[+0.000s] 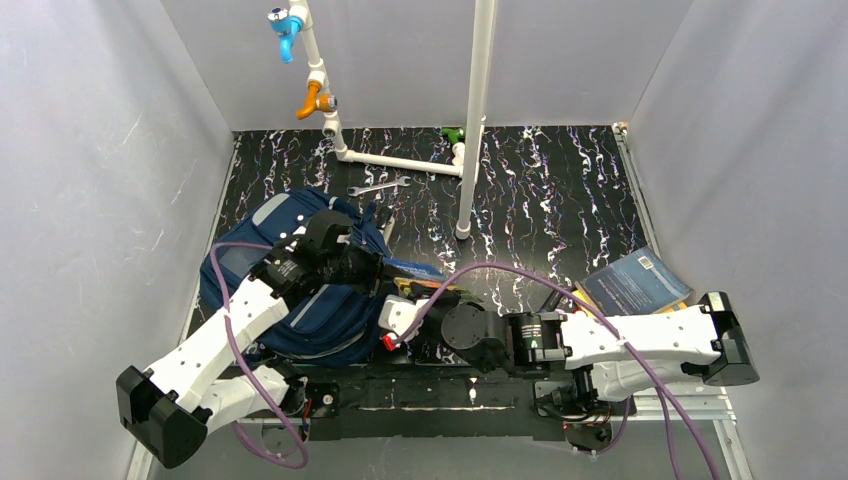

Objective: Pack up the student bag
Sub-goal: Pick up the book from the center of the board.

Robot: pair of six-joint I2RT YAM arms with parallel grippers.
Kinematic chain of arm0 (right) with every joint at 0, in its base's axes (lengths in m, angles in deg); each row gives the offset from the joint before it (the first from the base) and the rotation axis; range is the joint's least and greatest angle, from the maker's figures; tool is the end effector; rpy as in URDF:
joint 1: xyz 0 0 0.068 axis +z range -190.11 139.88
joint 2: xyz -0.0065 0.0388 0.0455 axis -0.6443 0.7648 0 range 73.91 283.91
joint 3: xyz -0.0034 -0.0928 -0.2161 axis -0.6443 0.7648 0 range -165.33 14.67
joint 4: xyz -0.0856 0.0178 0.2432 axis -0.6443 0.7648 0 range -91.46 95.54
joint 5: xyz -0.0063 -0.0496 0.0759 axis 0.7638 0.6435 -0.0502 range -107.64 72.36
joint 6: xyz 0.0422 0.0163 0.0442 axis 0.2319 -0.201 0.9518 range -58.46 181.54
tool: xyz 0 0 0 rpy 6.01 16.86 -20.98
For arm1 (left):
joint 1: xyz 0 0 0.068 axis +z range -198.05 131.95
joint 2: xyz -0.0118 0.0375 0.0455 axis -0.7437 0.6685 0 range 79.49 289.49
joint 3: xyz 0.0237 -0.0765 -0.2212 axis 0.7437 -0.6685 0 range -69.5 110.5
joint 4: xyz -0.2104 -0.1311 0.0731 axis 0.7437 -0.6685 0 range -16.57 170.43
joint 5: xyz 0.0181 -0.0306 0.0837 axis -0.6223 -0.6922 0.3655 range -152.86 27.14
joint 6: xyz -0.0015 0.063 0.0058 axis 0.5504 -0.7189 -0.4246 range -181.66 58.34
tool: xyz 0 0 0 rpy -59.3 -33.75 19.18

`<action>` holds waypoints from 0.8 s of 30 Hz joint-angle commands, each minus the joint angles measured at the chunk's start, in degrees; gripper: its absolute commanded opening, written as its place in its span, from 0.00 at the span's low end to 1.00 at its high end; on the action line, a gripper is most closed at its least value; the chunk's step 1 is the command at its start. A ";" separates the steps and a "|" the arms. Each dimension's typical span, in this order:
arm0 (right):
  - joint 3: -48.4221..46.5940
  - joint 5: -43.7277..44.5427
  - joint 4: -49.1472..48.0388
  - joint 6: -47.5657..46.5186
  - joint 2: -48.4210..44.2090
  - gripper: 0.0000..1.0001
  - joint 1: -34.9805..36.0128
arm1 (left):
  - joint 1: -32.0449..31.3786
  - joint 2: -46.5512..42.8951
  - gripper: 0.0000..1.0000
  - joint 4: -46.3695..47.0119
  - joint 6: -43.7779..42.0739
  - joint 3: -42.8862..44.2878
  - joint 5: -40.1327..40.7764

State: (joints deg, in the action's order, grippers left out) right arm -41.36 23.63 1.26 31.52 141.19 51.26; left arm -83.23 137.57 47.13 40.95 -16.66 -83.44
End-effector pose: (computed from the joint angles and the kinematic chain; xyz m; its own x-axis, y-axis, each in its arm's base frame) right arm 0.0251 0.2899 0.3060 0.3885 -0.5201 -0.7606 -0.6609 0.4179 -0.6233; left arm 0.1869 -0.1527 0.2677 -0.6345 -0.6705 0.3845 -0.6638 0.2178 -0.7155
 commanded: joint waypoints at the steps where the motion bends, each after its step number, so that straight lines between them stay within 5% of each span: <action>1: -6.43 5.67 1.30 2.41 -0.30 0.47 1.00 | 0.86 1.52 0.00 2.78 -13.70 4.65 4.25; 4: -5.97 -0.68 6.57 11.35 -4.62 0.90 1.00 | 1.12 2.41 0.00 5.68 -35.11 8.03 5.71; 5: -5.42 -4.22 7.91 14.87 -7.43 0.97 0.96 | 1.18 2.65 0.00 5.58 -41.60 8.94 5.57; 9: -6.62 -20.10 16.23 26.43 -13.06 0.98 0.65 | 2.29 5.03 0.00 1.79 -72.08 13.46 -2.58; 13: -12.76 -20.05 26.43 32.88 -11.98 0.98 -2.03 | 2.35 6.91 0.00 -9.19 -90.56 16.77 -15.12; 17: -19.35 -32.20 31.17 34.41 -8.02 0.98 -21.18 | 2.41 7.81 0.00 -14.63 -98.09 16.60 -25.41; 20: -21.78 -53.45 31.21 35.62 -4.66 0.98 -36.73 | 2.40 8.12 0.00 -17.40 -102.10 16.24 -27.86; 24: -21.91 -75.73 30.83 38.50 1.39 0.98 -48.70 | 2.40 6.48 0.00 -17.71 -106.99 15.48 -30.84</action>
State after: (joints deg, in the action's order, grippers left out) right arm -61.77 -23.77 30.73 65.86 139.18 10.21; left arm -81.00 146.40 31.94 -56.38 -1.54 -105.17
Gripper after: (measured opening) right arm 0.983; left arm 0.087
